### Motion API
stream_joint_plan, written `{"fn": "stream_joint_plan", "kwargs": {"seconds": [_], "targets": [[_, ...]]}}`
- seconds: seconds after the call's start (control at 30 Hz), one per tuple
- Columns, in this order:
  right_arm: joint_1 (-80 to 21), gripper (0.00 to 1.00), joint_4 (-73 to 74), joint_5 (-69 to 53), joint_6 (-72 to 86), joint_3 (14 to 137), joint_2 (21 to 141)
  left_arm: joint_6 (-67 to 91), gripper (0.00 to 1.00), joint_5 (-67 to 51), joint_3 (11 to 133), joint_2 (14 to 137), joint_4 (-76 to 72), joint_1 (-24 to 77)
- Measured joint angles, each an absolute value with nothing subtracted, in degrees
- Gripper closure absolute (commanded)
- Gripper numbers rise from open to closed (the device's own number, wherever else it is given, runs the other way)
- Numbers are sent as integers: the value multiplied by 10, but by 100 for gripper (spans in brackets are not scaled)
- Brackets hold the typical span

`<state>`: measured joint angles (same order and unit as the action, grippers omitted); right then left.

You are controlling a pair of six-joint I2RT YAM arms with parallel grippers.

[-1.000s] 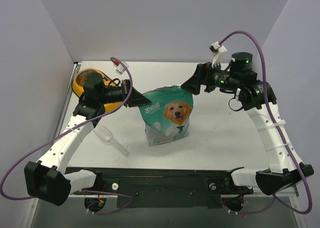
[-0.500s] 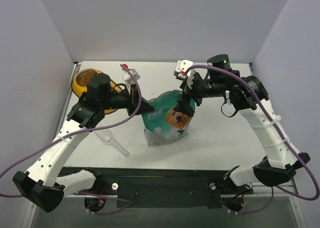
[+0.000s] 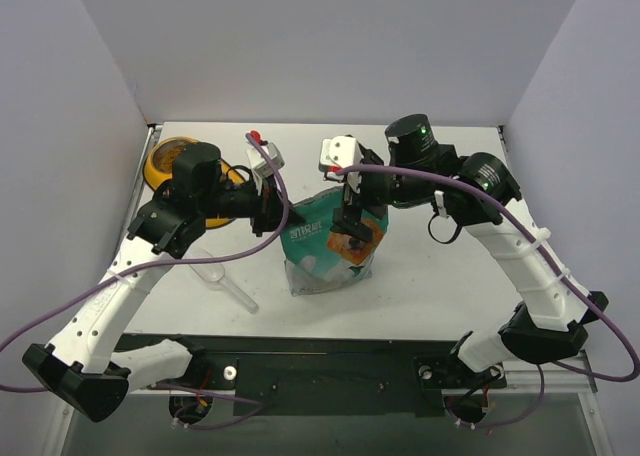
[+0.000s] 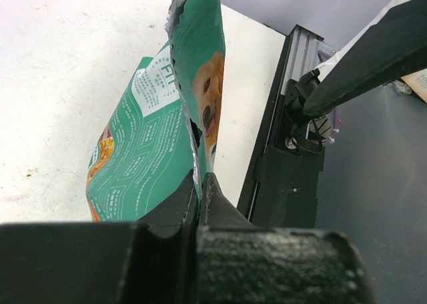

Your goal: Serve the pet food

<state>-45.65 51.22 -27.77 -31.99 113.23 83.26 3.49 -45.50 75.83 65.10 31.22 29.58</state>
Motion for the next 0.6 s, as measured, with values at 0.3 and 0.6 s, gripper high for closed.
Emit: {"fn": "stream_joint_plan", "kwargs": {"seconds": [0.3,0.6], "targets": [[-475,22,517,-256,-352,1134,873,-30,100,-478,764,655,321,296],[-477,39,517,-244,-375,1134,899,-13,100,-491,739,646,278,296]]}}
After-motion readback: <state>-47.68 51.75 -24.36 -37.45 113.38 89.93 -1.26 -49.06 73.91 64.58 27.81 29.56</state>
